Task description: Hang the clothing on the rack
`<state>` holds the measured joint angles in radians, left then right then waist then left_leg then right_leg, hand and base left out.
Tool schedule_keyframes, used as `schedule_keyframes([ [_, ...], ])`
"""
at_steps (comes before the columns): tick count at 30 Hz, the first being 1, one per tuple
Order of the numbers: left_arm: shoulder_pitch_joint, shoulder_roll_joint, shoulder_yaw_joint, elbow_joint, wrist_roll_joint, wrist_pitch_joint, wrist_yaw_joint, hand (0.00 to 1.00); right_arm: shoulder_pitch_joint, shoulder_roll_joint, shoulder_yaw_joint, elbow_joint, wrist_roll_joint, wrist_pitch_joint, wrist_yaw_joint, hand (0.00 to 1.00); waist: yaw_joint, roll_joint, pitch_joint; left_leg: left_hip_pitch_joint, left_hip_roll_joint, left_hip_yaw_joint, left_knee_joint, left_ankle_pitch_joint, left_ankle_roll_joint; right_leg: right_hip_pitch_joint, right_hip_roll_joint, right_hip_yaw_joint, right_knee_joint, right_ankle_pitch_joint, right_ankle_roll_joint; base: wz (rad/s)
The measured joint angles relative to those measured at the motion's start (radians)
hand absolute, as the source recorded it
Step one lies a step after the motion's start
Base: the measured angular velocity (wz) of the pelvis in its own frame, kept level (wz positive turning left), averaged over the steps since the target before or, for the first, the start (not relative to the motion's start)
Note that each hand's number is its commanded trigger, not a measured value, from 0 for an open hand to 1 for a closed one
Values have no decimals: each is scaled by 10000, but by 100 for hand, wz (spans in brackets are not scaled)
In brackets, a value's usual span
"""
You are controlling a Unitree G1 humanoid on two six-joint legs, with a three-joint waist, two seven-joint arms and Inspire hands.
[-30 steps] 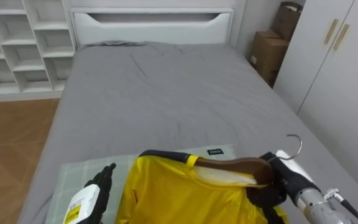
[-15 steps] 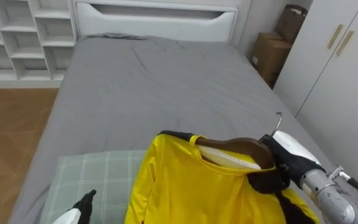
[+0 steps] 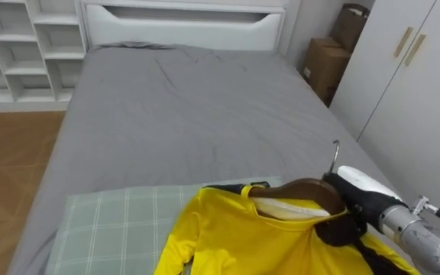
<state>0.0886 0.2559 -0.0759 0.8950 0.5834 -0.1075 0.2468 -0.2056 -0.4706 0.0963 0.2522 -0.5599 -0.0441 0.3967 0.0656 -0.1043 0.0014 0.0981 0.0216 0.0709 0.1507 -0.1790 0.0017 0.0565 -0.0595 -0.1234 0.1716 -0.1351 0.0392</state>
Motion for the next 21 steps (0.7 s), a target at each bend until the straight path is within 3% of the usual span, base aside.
schedule_keyframes([
  [10, 239, -33, 500, 729, -836, 283, -232, 0, 411, -34, -41, -1161, 12, 693, 544, 100, 3, -37, -23, 79, 51, 123, -75, -2, -10, -37, 83, 183, 0, 39, -51, -5],
  [21, 655, -42, 766, 1127, -1003, 644, -250, 0, 604, -49, -536, -3164, 78, 894, 860, 100, -52, -129, 27, 149, 55, 330, -197, -10, -18, -65, 114, 398, -6, 38, -51, -5],
])
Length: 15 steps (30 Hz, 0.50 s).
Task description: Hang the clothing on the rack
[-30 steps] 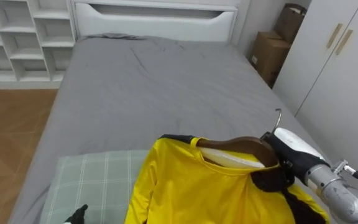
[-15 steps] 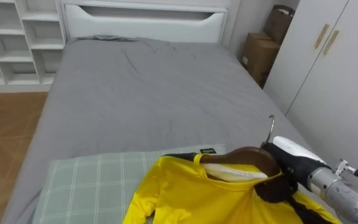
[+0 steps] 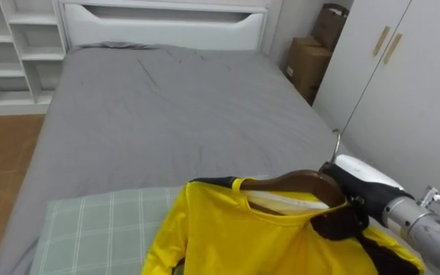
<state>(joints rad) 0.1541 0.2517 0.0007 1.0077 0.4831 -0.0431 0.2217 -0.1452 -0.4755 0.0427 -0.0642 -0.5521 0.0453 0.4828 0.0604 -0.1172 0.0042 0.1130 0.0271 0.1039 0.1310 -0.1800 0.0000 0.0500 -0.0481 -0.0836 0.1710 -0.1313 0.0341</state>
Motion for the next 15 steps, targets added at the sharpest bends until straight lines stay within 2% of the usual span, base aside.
schedule_keyframes([
  [7, 2, -98, 157, -9, -5, 185, -190, 0, -1, 1, -78, -310, 15, 19, 192, 100, 7, 12, 16, 2, 0, 0, -12, -2, 1, 0, -1, -3, -1, 0, 0, 0],
  [11, 3, -104, 157, -9, -1, 331, -200, 0, -2, 2, -99, -341, 12, 223, 239, 100, 6, 16, 17, 3, 2, 0, -12, -2, 1, -1, -1, -4, -2, 0, 0, 0],
  [15, 7, -110, 157, -7, -1, 487, -216, 0, -2, 4, -101, -385, 6, 233, 360, 100, 9, 26, 22, 3, 2, 1, -12, -2, 1, -1, -1, -4, -1, 0, 0, 0],
])
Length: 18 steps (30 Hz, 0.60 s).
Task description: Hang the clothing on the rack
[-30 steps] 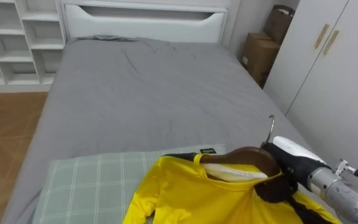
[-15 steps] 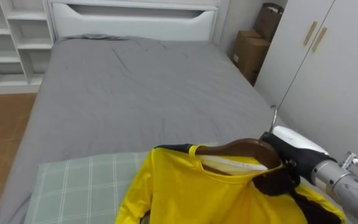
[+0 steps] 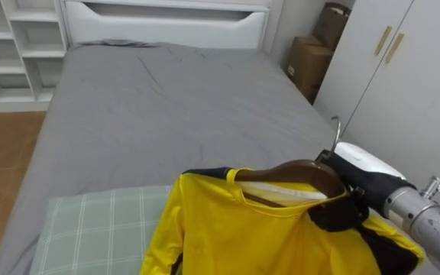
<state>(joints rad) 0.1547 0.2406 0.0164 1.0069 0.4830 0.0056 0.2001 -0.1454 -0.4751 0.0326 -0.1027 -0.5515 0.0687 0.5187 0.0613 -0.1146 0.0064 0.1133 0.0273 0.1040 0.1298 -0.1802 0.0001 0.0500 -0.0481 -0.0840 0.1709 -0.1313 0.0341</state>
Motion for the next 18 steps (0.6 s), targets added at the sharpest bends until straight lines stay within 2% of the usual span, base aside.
schedule_keyframes([
  [6, 37, -43, 4, 1, 1, 256, -171, 0, 1, 3, -50, -132, -9, 274, 202, 100, 2, 77, 26, 0, 0, 0, -4, 0, 0, -1, -1, -2, 0, 0, 0, 0],
  [8, 39, -92, 5, 1, 1, 393, -229, 0, 3, 4, -54, -221, -5, 402, 203, 100, -7, 117, 12, 2, 0, 1, -3, 0, 0, 0, -1, -3, 1, 0, 0, 0],
  [12, 38, -161, 26, -1, -2, 409, -366, 0, 3, 45, -55, -400, 2, 490, 204, 100, 14, 190, -17, 2, 0, 1, -2, 0, 0, 1, -2, 0, 12, 0, 0, 0],
  [18, 37, -275, 191, -4, -24, 409, -366, 0, 82, 317, -55, -705, -11, 564, 203, 100, 12, 256, 2, 19, 0, 1, 19, 1, 0, 13, -6, 2, 44, 0, 0, 0],
])
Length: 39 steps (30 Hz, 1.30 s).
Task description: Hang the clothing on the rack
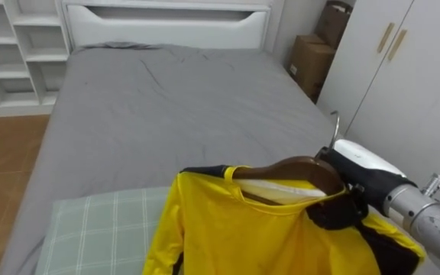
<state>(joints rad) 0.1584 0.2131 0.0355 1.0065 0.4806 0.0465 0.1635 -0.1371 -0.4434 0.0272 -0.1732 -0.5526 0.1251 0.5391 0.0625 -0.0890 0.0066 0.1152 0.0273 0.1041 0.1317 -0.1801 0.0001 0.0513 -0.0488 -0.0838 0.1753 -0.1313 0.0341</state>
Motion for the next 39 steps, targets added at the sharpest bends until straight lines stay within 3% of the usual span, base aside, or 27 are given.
schedule_keyframes([
  [13, 171, -35, 2, 1, -82, 104, -222, 0, 351, 535, -6, 0, -137, 78, -12, 100, -28, -24, 9, 36, 0, 22, 36, -1, 0, -4, -4, 22, 73, -1, 0, 0],
  [21, 164, -22, 15, -6, -86, 137, -433, 0, 401, 540, -102, 1, -132, 54, -46, 100, -63, -50, 10, -27, -6, 32, 34, -2, 1, -17, -14, 20, -46, 1, 5, 0],
  [27, 33, -35, -22, -149, -66, 54, -669, 0, 498, 540, -206, 0, -114, -54, -142, 100, -65, -92, -2, -6, -5, 292, 25, -2, 2, -183, 9, 295, 33, 7, 12, -12],
  [39, -139, 36, -46, -192, -72, -90, -353, 0, 1482, 618, -206, 4, -7, -44, -435, 100, -397, -193, 41, -35, 48, 570, -2, -137, 21, -346, 88, 530, 105, 38, 47, -7],
])
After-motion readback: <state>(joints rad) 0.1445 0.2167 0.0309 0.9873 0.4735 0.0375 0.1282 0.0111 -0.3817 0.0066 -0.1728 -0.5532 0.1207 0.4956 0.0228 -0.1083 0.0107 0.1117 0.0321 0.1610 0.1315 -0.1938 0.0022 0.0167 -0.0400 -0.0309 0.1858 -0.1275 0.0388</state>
